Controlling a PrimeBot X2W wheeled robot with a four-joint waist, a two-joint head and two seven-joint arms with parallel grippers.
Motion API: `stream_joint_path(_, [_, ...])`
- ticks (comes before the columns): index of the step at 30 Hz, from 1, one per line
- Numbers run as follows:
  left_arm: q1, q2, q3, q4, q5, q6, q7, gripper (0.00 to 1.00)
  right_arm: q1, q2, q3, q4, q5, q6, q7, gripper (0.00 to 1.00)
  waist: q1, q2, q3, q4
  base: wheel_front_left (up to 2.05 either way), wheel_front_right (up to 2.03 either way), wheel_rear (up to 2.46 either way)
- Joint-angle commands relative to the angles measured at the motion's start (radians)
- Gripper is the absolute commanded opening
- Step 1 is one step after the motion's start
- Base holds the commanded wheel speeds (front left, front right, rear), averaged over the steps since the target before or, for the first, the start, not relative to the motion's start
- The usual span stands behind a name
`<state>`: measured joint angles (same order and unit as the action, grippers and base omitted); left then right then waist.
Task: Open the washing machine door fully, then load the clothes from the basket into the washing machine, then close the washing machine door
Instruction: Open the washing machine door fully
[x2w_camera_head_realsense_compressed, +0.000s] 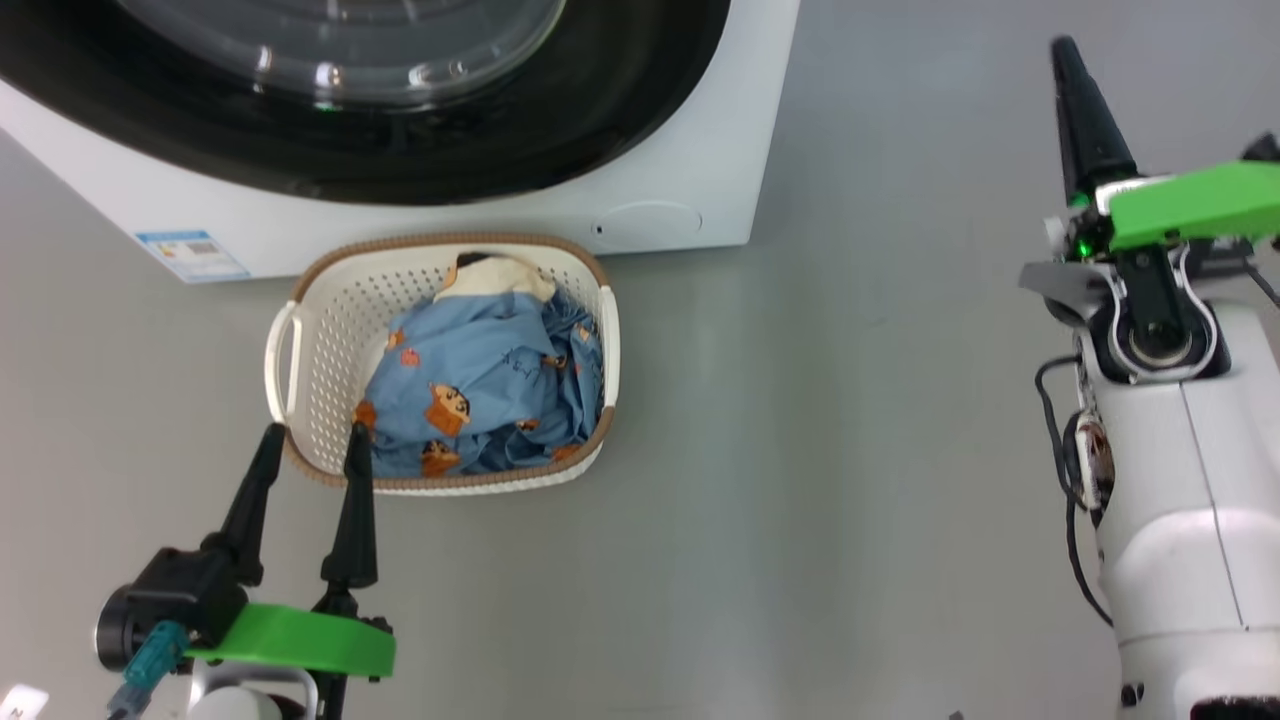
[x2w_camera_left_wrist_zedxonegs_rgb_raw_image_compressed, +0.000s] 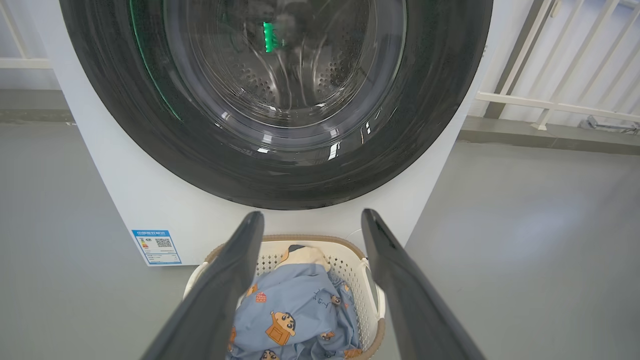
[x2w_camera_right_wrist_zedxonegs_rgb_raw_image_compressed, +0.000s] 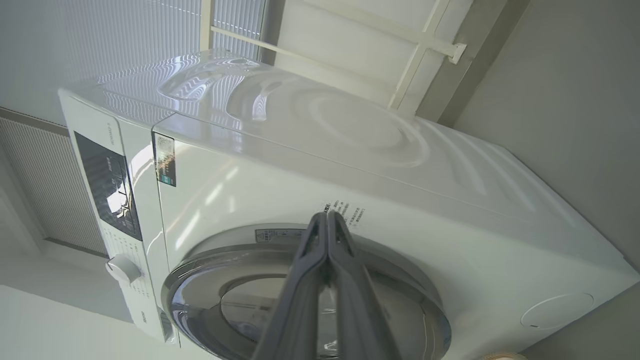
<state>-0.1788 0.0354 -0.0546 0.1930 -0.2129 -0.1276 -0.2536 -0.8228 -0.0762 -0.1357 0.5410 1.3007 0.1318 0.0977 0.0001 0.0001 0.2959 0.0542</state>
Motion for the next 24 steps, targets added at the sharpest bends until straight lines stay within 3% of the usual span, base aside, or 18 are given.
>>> stream_joint_path(1, [-0.03, 0.017, 0.028, -0.029, -0.002, -0.003, -0.008, 1.0, -0.038, 0.009, 0.026, -0.021, 0.008, -0.001, 0.017, 0.0, -0.0001, -0.0001, 0.027, 0.011, 0.0, 0.0, 0.0])
stream_joint_path(14, [-0.112, 0.015, -0.011, -0.042, -0.028, -0.003, -0.008, 1.0, -0.294, -0.008, 0.021, 0.091, 0.074, -0.001, 0.247, 0.0, -0.0001, -0.0001, 0.151, 0.06, 0.0, 0.0, 0.0])
stream_joint_path(24, [-0.159, 0.015, -0.039, -0.051, -0.058, -0.003, -0.008, 1.0, -0.466, -0.007, 0.053, 0.177, 0.016, -0.001, 0.321, 0.0, -0.0001, -0.0001, 0.21, 0.091, 0.0, 0.0, 0.0])
